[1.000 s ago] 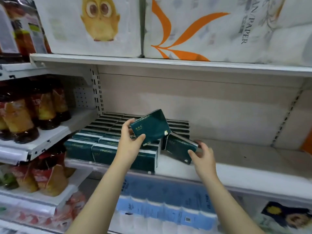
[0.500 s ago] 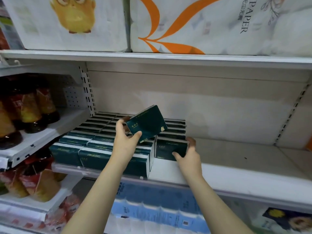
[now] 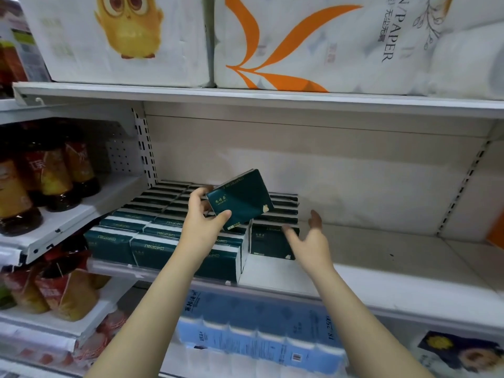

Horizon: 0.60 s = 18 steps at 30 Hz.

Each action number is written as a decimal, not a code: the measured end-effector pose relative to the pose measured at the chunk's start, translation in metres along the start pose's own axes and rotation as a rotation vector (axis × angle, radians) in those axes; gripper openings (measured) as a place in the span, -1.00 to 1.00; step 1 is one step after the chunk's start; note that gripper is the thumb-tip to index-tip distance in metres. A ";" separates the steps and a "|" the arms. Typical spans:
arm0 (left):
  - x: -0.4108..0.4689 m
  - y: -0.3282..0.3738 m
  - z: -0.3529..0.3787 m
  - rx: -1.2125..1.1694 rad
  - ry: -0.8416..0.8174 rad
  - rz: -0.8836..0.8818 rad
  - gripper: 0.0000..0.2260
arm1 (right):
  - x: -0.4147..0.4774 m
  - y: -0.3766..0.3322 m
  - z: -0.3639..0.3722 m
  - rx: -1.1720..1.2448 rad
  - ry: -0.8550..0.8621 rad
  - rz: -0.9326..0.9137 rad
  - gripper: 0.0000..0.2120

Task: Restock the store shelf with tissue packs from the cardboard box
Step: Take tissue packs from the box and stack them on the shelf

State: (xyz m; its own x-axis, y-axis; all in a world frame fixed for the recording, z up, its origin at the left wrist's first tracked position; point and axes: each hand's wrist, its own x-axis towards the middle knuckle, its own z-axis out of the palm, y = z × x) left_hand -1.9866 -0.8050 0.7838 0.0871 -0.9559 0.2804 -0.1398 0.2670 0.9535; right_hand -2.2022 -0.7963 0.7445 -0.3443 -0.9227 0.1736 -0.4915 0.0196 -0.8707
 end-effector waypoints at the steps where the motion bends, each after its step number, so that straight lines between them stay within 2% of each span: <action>1: -0.001 0.002 0.000 -0.013 -0.033 0.007 -0.53 | 0.001 -0.004 -0.005 0.086 0.078 -0.043 -0.35; 3: -0.003 0.006 0.001 -0.024 -0.121 0.017 -0.54 | -0.001 -0.015 -0.018 0.276 0.110 -0.090 -0.55; 6: -0.008 0.010 0.004 0.013 -0.237 0.047 -0.56 | -0.006 -0.024 -0.034 0.412 -0.118 -0.118 -0.56; 8: -0.011 0.010 0.006 0.053 -0.291 0.065 -0.54 | -0.009 -0.023 -0.041 0.408 -0.237 -0.152 -0.51; 11: -0.014 0.007 0.010 0.144 -0.351 0.057 -0.52 | -0.009 -0.018 -0.046 0.364 -0.318 -0.161 -0.59; 18: -0.016 -0.005 0.015 0.426 -0.346 0.093 -0.43 | -0.010 0.002 -0.047 0.164 -0.252 -0.122 -0.68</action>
State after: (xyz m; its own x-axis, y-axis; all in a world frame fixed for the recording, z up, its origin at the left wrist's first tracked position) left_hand -2.0025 -0.7930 0.7729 -0.2639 -0.9341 0.2405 -0.5238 0.3481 0.7775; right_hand -2.2373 -0.7685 0.7632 -0.0716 -0.9812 0.1791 -0.3743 -0.1400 -0.9167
